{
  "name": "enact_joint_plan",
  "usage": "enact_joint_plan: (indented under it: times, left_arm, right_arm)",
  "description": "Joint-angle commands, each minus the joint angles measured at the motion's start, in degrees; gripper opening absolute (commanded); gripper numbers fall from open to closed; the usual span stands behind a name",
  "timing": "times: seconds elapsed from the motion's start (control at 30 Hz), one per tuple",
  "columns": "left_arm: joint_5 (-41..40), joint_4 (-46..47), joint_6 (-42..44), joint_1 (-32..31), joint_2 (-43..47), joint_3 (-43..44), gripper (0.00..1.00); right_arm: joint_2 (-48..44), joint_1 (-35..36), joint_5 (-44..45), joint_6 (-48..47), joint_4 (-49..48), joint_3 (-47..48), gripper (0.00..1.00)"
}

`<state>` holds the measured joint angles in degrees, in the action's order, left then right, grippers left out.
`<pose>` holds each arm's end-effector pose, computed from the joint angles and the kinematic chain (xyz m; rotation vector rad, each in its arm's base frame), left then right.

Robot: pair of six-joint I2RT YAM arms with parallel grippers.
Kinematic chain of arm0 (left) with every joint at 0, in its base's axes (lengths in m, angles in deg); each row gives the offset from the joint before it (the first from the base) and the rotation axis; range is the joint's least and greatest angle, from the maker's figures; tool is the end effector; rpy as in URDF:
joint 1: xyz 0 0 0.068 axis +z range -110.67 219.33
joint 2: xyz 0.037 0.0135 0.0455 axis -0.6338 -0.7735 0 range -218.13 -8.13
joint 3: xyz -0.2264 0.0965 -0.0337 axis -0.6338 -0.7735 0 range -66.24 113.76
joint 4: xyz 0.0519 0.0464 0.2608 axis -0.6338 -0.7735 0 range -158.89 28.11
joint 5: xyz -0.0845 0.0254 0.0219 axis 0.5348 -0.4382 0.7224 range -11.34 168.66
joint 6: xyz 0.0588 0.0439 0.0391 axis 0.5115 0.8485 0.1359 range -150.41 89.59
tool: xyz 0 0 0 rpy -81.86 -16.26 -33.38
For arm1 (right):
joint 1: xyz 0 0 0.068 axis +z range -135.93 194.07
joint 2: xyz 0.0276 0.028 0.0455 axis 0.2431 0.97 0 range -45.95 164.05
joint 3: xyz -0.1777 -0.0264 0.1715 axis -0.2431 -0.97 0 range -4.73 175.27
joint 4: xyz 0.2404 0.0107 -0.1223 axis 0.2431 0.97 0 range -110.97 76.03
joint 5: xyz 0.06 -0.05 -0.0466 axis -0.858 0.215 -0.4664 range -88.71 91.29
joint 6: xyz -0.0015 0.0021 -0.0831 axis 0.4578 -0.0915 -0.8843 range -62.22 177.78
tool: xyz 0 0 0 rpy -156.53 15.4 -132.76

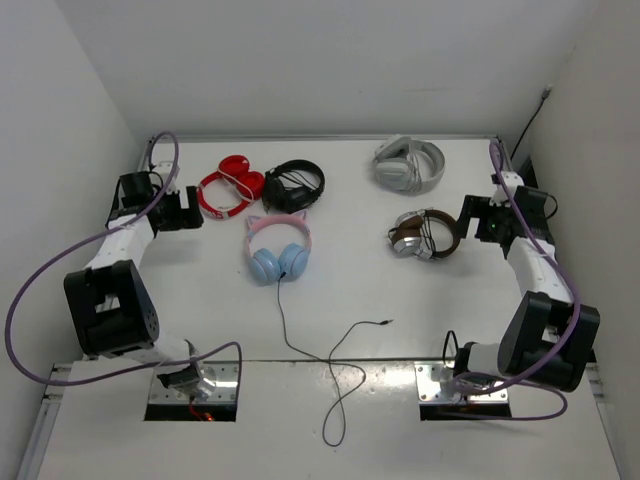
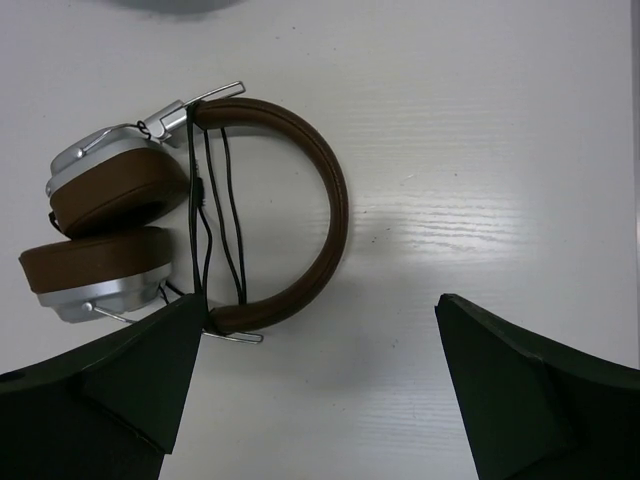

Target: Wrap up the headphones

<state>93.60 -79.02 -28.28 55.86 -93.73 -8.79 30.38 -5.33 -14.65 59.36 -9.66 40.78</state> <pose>0.3462 0.0831 0.1820 -0.1674 2.3261 -0.1461 0.3076 -0.0872 0.1702 0.2750 2.2603 0.1582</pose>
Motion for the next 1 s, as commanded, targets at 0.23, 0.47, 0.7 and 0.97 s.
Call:
enact_joint_plan:
  times: [0.23,0.47,0.7,0.97]
  left_arm:
    - [-4.76,3.60,2.14,-6.84,13.26,2.48,1.00]
    - [6.69,-12.23,17.90,-25.30,6.25,11.36,0.91]
    - [1.06,-11.62,22.04,-36.93,-1.49,10.84,0.67]
    - [1.06,-10.82,27.05,-36.40,-9.31,13.91,0.67]
  right_arm:
    - [-4.00,0.24,-1.02,1.32,-0.06,-1.22,1.00]
    - [-4.53,1.90,-1.02,2.90,0.99,-1.22,1.00]
    - [-5.67,1.91,-1.02,2.90,2.05,-1.22,1.00]
    - [-6.73,1.91,-1.02,2.90,3.63,-1.75,1.00]
